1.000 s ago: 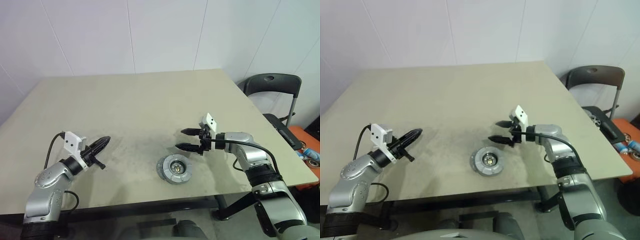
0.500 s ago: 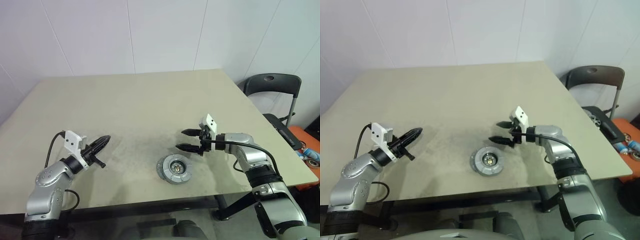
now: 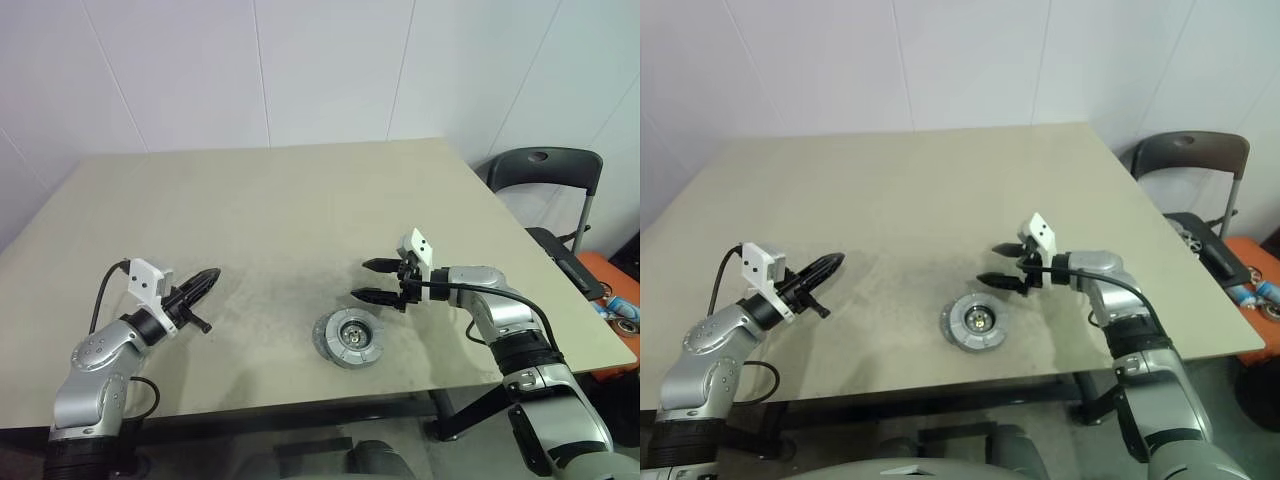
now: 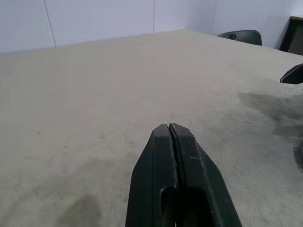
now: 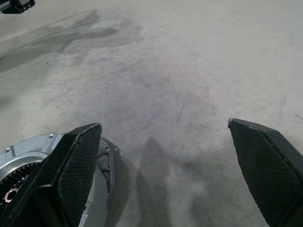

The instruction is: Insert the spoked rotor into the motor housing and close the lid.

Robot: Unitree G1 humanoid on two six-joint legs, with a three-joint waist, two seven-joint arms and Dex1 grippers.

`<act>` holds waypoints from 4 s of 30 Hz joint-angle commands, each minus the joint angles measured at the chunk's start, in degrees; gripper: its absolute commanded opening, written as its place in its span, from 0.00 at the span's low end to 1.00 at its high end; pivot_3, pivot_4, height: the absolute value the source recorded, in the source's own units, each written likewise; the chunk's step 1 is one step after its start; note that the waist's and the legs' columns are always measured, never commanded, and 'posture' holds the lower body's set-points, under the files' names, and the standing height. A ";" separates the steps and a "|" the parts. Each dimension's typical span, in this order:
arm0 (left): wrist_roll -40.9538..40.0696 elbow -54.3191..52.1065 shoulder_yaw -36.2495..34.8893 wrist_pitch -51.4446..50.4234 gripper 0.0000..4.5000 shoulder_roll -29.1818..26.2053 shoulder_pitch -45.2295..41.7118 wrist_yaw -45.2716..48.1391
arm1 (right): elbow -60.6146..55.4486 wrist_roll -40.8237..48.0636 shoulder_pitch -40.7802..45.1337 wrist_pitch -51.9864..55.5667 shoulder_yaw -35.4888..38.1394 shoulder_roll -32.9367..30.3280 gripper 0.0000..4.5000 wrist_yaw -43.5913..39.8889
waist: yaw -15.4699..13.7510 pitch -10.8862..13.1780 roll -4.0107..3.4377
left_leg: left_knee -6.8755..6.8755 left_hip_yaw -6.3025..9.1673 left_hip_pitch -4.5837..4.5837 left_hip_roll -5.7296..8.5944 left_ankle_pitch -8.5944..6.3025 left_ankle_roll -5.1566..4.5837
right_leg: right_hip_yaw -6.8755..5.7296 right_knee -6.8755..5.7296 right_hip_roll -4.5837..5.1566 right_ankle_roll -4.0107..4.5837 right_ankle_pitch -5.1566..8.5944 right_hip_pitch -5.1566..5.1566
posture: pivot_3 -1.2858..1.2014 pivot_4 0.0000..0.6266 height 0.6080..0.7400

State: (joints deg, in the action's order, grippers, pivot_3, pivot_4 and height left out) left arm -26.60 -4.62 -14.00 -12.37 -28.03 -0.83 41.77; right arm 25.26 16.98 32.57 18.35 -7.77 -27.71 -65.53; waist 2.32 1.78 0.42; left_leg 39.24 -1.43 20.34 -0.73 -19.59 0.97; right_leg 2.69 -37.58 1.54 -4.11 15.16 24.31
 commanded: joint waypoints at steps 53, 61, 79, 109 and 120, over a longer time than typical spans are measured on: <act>0.58 -1.49 0.52 0.64 0.01 -0.63 -0.43 0.66 | -0.20 -0.75 0.14 -2.42 2.01 -1.26 1.00 -0.09 | 0.00 -0.01 0.01 | 0.04 -0.02 -0.03 0.02 0.01 0.01 | 0.02 -0.09 -0.01 0.00 0.00 0.00 | 0.52 0.00 1.00; 0.63 -1.28 0.49 0.84 0.01 -0.40 -0.30 0.75 | 0.11 -1.00 0.07 -2.79 1.79 -0.98 1.00 -0.01 | 0.00 -0.02 0.01 | 0.05 -0.02 -0.04 0.02 0.01 0.01 | 0.02 -0.10 -0.01 0.00 0.00 0.00 | 0.52 0.00 1.00; 0.65 -0.54 0.51 1.36 0.01 -0.46 -0.51 0.94 | -0.10 -1.04 -0.17 -2.87 1.79 -1.14 1.00 0.06 | 0.00 -0.02 0.02 | 0.06 -0.03 -0.06 0.02 0.02 0.02 | 0.03 -0.16 -0.01 0.00 0.00 0.00 | 0.52 0.00 1.00; 0.65 -2.43 1.44 -0.55 0.01 -0.57 -0.63 0.89 | -0.30 -0.88 -0.08 -2.93 1.65 -1.60 1.00 -1.95 | 0.02 -0.02 0.02 | 0.14 -0.06 -0.09 0.02 0.03 0.03 | 0.06 -0.29 -0.03 0.00 0.00 0.00 | 0.52 0.00 1.00; 0.88 -3.28 1.75 -0.30 0.01 -0.31 0.38 0.63 | -0.65 -0.90 -0.51 -2.83 1.68 -1.95 1.00 -2.17 | 0.01 -0.02 0.02 | 0.15 -0.06 -0.10 0.02 0.03 0.03 | 0.07 -0.30 -0.02 0.00 0.00 0.00 | 0.52 0.00 1.00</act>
State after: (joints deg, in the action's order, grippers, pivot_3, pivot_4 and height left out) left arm -25.56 -5.77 -12.11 -13.19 -28.14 -0.17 42.51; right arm 26.12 15.90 31.48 16.25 -7.63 -29.08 -67.35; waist 2.33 1.76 0.44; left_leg 39.38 -1.49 20.25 -0.71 -19.56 1.00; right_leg 2.76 -37.88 1.52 -4.11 15.16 24.31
